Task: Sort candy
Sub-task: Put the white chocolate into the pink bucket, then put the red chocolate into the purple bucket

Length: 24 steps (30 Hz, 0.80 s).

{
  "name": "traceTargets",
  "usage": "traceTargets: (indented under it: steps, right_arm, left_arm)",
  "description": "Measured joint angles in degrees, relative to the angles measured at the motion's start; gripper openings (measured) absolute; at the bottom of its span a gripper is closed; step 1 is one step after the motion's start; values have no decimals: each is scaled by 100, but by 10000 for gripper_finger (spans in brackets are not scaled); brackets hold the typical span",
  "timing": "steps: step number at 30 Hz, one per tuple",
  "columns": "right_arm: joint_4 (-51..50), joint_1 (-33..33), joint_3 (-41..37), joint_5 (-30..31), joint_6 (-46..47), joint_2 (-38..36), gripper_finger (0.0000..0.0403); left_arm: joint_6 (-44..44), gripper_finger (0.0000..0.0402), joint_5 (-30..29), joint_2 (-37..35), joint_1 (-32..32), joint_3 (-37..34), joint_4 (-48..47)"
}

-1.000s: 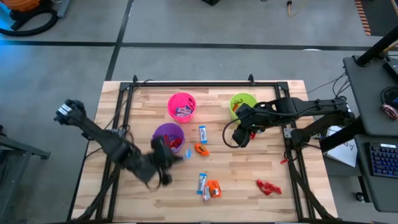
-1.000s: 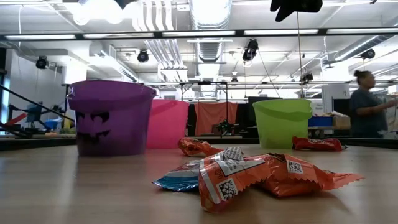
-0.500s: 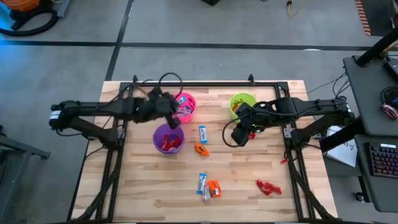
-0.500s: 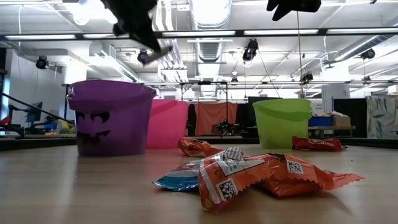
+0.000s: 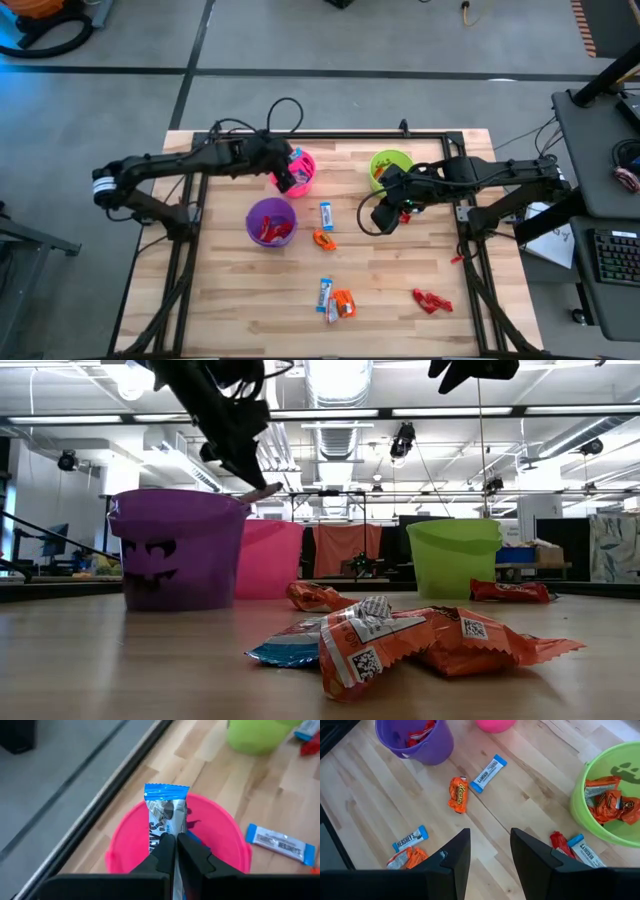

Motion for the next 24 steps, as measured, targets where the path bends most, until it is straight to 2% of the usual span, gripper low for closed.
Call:
traceTargets:
  steps: [5,12,17,24]
  right_arm:
    - [-1,-2,0,0,82,0,130]
    - [-3,-2,0,-39,606,0,145]
    - [-124,-4,0,-61,1106,0,160]
    - [-853,-4,-177,-60,1836,0,181]
  left_arm:
    - [23,22,256,116,22,-8,-16]
    - [24,64,258,19,22,-9,4]
    - [-33,79,275,-176,3,4,-18]
    - [-184,79,1116,-1012,-324,57,679]
